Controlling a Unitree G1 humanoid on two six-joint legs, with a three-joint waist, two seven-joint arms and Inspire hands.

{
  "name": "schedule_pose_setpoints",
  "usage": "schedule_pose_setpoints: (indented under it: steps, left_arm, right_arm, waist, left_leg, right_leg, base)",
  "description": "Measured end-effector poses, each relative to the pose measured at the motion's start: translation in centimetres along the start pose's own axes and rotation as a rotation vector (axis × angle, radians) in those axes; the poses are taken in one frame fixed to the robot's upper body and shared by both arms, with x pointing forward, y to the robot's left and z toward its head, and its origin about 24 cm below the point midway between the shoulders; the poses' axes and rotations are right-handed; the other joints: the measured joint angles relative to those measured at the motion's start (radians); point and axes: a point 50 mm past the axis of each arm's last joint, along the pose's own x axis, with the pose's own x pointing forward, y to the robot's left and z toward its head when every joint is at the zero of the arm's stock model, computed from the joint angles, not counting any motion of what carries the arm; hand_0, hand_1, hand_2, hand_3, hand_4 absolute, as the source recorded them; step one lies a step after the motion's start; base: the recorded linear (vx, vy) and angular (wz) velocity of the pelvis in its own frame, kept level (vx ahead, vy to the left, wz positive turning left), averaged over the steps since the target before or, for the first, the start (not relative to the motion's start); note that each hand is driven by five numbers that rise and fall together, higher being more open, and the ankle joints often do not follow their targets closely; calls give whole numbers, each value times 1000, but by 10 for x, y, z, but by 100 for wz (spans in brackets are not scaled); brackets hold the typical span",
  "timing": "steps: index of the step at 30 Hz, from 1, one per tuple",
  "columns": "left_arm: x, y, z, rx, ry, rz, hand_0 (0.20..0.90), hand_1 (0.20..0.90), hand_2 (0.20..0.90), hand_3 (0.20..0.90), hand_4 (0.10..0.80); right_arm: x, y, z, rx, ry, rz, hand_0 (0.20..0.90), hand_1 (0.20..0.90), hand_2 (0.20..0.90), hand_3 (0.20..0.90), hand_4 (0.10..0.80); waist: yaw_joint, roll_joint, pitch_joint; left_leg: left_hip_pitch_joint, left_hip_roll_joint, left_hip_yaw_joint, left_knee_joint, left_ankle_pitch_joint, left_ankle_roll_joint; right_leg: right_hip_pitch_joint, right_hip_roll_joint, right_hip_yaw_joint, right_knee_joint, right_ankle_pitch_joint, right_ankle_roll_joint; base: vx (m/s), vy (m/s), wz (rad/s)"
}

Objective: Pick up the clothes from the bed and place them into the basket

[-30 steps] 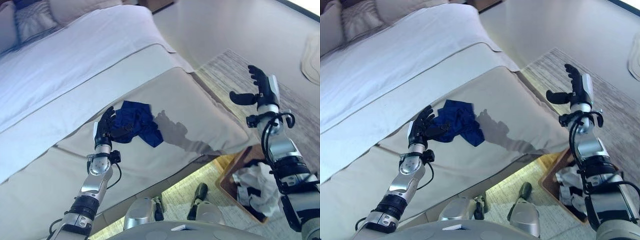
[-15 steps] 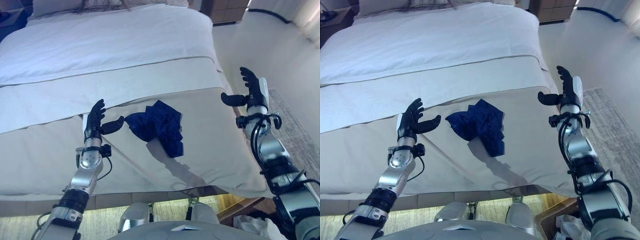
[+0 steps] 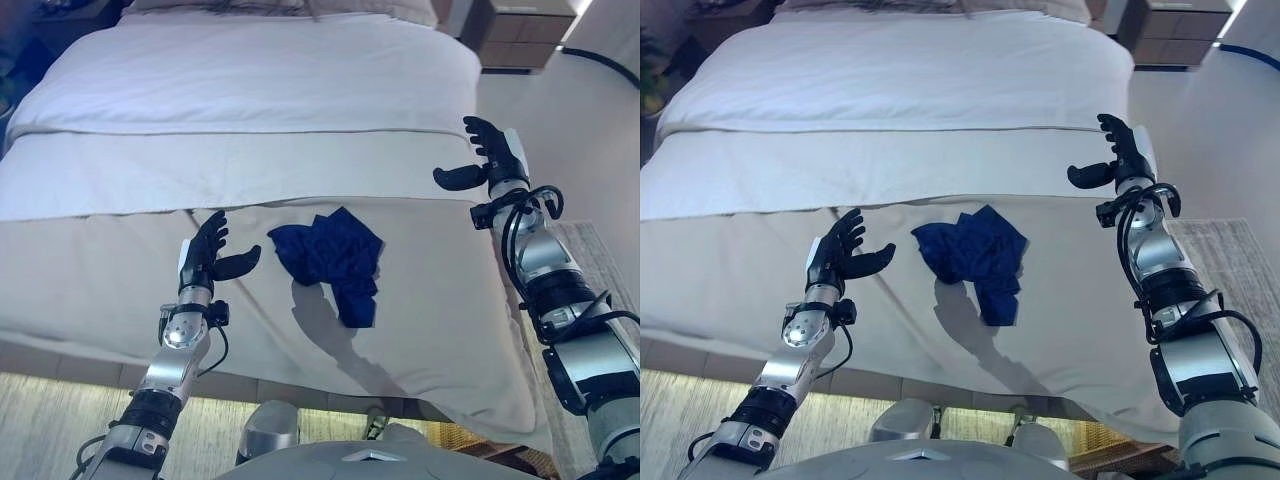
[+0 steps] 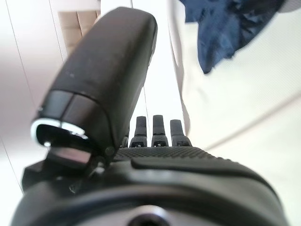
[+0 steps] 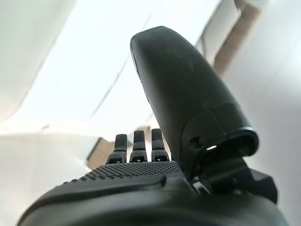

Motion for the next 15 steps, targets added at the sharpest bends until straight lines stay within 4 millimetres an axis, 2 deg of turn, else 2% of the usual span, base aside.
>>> schedule_pose_setpoints:
  steps: [5,8,10,12,15]
  left_arm:
    - [4,-4,9,3,-53,-31,900,900,900,900,800]
    - [15,-10,30,-32,-136,-46,900,900,900,900,800]
    - [20,-13,41,-40,-174,-48,900,900,900,900,800]
    - [24,-16,49,-50,-198,-52,900,900,900,900,800]
    - [26,-23,55,-51,-216,-72,900,900,900,900,800]
  right_arm:
    - [10,4,11,-13,19,59,900,900,900,900,800]
    - [18,1,30,-13,-1,60,900,900,900,900,800]
    - [20,4,32,-17,4,78,900,900,900,900,800]
    - [21,12,33,-7,20,97,900,900,900,900,800]
    - [22,30,33,-26,46,147,900,900,900,900,800]
  waist:
    - [47,34,38]
    - [73,57,113]
    - [92,58,157]
    - [101,58,199]
    - [114,59,262]
  left_leg:
    - [-111,-17,-29,66,0,-1]
    - [-191,-30,-42,117,1,-1]
    - [-222,-32,-49,149,1,-1]
    - [-248,-42,-59,171,0,-1]
    - [-276,-60,-61,213,-12,-1]
  right_leg:
    - [-107,-30,-31,97,-23,2]
    - [-204,-54,-40,205,-50,-7]
    - [-243,-70,-42,269,-76,-12]
    - [-280,-89,-45,330,-103,-21]
    - [-323,-121,-44,417,-136,-21]
  base:
    - [-108,50,20]
    - [-62,28,18]
    - [-29,31,12]
    - [30,19,17]
    - [65,25,9]
